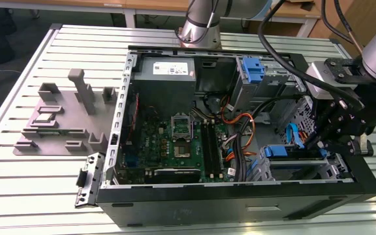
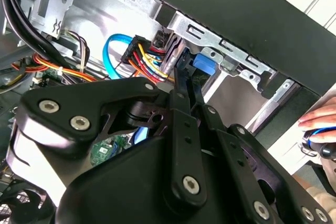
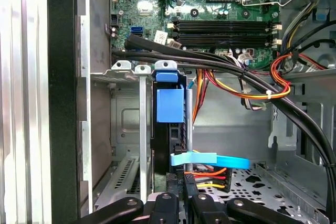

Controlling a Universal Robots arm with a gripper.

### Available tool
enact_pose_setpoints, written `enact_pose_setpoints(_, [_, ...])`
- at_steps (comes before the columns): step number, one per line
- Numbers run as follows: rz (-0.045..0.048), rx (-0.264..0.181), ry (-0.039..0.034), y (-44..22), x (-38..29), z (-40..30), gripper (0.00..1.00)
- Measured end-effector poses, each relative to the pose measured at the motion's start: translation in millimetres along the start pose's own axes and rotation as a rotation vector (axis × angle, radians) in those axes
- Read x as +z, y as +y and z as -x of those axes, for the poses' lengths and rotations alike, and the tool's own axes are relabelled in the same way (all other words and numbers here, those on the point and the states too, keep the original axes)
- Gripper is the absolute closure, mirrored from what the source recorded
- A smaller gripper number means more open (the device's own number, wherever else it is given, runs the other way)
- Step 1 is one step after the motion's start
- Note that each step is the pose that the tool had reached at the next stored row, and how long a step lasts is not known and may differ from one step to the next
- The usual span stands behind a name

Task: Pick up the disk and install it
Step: 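Insert the second disk wire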

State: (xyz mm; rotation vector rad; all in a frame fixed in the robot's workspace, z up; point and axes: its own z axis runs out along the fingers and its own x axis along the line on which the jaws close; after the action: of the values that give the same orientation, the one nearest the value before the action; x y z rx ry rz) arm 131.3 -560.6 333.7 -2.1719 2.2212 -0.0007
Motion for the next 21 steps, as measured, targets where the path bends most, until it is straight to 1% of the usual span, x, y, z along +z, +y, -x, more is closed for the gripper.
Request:
enact_pose_setpoints(7, [0.0000, 0.000, 0.0005, 0.3, 5.1, -0.1, 0.84])
enact_pose_setpoints(9, [0.0000, 0.000, 0.0012, 0.3, 5.6, -0.2, 0.84])
enact_pose_setpoints(17, [0.0000, 0.000, 0.0003, 0.3, 6.6, -0.2, 0.84])
enact_pose_setpoints(18, [0.0001, 0.000, -0.0012, 0.3, 7.2, -0.1, 0.82])
enact_pose_setpoints(19, [0.0001, 0.000, -0.0009, 0.3, 7.2, -0.2, 0.82])
enact_pose_setpoints(20, [0.0000, 0.000, -0.0006, 0.3, 7.2, -0.2, 0.76])
enact_pose_setpoints(21, [0.0000, 0.000, 0.0001, 0.3, 6.8, -0.2, 0.76])
